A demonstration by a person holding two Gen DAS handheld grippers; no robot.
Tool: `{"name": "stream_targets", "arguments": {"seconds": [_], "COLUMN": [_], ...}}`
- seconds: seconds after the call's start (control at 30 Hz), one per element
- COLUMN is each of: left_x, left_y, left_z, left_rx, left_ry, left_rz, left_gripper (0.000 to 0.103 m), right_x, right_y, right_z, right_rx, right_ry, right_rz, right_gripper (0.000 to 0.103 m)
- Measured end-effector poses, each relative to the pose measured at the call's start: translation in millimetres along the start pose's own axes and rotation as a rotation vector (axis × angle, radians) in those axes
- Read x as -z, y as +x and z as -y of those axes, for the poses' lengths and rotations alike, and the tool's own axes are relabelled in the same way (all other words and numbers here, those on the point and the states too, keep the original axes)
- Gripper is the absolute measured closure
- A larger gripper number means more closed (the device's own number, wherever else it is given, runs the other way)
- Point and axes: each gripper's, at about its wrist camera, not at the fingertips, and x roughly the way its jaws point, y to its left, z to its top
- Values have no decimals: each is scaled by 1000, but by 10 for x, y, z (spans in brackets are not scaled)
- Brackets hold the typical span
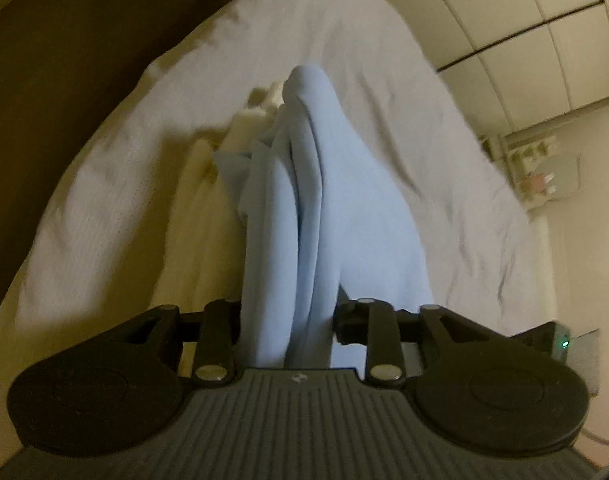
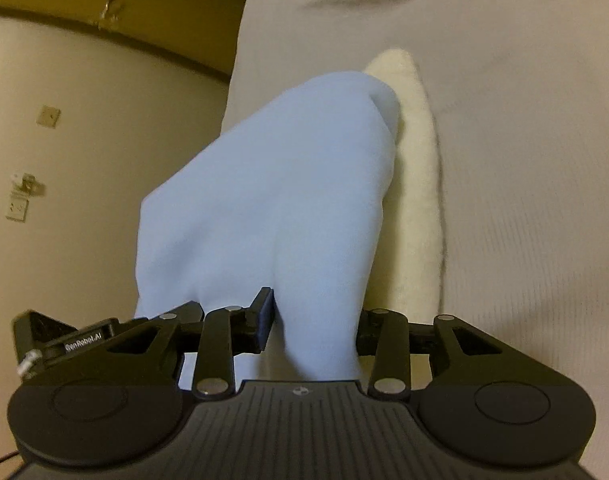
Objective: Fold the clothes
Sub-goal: 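Carry the sweatshirt with both grippers and lower it onto the cream towel, then open both grippers and release the sweatshirt on the towel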
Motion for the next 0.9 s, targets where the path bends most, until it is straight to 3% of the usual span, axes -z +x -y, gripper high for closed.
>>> {"name": "stream_targets", "arguments": {"seconds": [0.1, 0.27, 0.3, 0.33, 0.47, 0.6, 0.7, 0.8, 0.9], "left_x": [55, 182, 208, 221, 230, 170, 217, 387, 660], "left_y": [-150, -314, -311, -297, -224, -214, -352, -661, -893], "left_z": [-12, 15, 34, 45, 169, 250, 358, 433, 625], "left_rx": [-1, -34, -50, -61, -159, -205, -268, -312, -348], "left_ry": [-10, 6, 18, 34, 132, 143, 143, 97, 129], "left_rz": [20, 40, 41, 45, 54, 42, 71, 150, 217], "left_gripper": [70, 72, 74, 78, 73, 71, 66, 70, 75], "right_x": [89, 237, 267, 283, 333, 339, 361, 498, 654], "right_y": [-153, -407, -458, -520, -660, -588, -631, -778, -779], "right_z": [46, 121, 137, 158, 4, 118, -92, -136, -305], "right_rx": [21, 56, 63, 72, 136, 157, 158, 176, 223], "right_ry": [-21, -57, -64, -78, -243, -164, -209, -243, -324], "right_rz": [-3, -8, -9, -8, 37, 10, 10, 2, -13], "right_gripper": [52, 52, 64, 69, 72, 57, 51, 51, 52]}}
